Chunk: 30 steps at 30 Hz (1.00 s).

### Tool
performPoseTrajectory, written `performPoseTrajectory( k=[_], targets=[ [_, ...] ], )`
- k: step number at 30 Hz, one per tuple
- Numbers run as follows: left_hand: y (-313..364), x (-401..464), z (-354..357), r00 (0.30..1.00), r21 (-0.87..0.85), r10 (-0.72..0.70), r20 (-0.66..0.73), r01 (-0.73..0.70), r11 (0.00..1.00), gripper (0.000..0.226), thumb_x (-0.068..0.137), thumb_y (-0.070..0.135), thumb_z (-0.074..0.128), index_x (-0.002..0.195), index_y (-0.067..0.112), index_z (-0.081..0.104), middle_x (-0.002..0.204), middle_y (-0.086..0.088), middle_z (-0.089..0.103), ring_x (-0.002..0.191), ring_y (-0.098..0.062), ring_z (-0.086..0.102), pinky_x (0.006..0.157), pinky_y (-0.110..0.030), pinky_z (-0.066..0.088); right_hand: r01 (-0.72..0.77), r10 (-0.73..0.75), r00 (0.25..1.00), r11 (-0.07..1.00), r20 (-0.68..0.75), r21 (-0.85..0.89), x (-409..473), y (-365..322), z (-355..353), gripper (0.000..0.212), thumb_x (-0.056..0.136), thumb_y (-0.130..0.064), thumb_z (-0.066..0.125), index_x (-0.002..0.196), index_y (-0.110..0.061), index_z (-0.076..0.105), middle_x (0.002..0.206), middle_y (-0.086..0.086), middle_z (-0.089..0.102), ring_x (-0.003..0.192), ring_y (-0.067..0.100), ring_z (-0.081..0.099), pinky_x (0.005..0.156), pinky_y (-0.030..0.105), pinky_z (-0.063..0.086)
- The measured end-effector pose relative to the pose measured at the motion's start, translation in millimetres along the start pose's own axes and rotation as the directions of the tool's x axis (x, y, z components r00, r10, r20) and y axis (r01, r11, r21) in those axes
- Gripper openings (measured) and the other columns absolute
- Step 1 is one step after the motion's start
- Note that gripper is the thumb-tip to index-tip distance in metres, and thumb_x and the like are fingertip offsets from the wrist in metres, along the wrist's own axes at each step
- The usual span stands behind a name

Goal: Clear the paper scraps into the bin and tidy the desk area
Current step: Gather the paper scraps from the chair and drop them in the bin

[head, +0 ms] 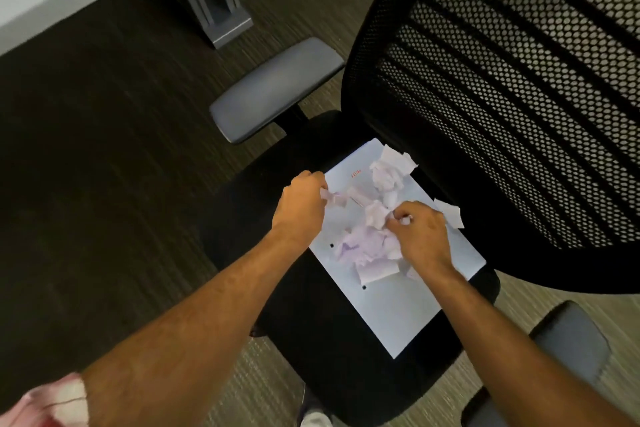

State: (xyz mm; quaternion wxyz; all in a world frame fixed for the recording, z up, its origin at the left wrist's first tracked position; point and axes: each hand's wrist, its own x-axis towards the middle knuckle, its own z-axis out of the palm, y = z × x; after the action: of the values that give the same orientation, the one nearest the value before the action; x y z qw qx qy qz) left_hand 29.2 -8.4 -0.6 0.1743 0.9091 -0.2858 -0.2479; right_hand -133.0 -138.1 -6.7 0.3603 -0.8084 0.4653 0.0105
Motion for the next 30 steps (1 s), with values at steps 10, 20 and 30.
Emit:
performPoseTrajectory(
  k=[10,20,30],
  targets=[
    [-36.9,-44.5,-47.1,0.995,-0.097,-0.021,-0.096,0.012,0.995,0.018,0.091,0.006,0.066,0.108,0.013,0.063,0.105,-0.008,0.064,0.089,-0.021,0.068,0.074,-0.033,0.060,0.069,-0.057,0.956,0.997,-0.287,0.034,-19.7,-17.1,-43.3,0.011,0.085,-0.015,0.075,0.079,-0.008,0.070,0.077,0.005,0.066,0.066,0.019,0.057,0.065,0.023,0.037],
    [-102.3,-101.5,-89.1,0.981,-0.161,-0.061,-0.187,0.031,0.986,0.014,0.091,0.010,0.069,0.102,0.015,0.062,0.106,-0.007,0.064,0.091,-0.022,0.068,0.073,-0.039,0.061,-0.077,0.251,0.843,0.932,-0.477,0.354,-69.5,-32.6,-39.4,0.017,0.080,-0.022,0.078,0.091,-0.009,0.073,0.081,0.006,0.067,0.070,0.018,0.059,0.069,0.028,0.056],
    [-167.6,-147.3,-118.7,0.968,-0.199,-0.111,-0.224,0.066,0.978,0.010,0.092,0.010,0.068,0.098,0.016,0.062,0.102,-0.005,0.063,0.085,-0.018,0.065,0.068,-0.036,0.061,-0.060,0.242,0.939,0.813,-0.243,0.579,-130.1,-116.6,62.6,0.011,0.080,-0.018,0.081,0.077,-0.020,0.070,0.078,-0.002,0.067,0.076,0.016,0.063,0.070,0.029,0.052]
  ],
)
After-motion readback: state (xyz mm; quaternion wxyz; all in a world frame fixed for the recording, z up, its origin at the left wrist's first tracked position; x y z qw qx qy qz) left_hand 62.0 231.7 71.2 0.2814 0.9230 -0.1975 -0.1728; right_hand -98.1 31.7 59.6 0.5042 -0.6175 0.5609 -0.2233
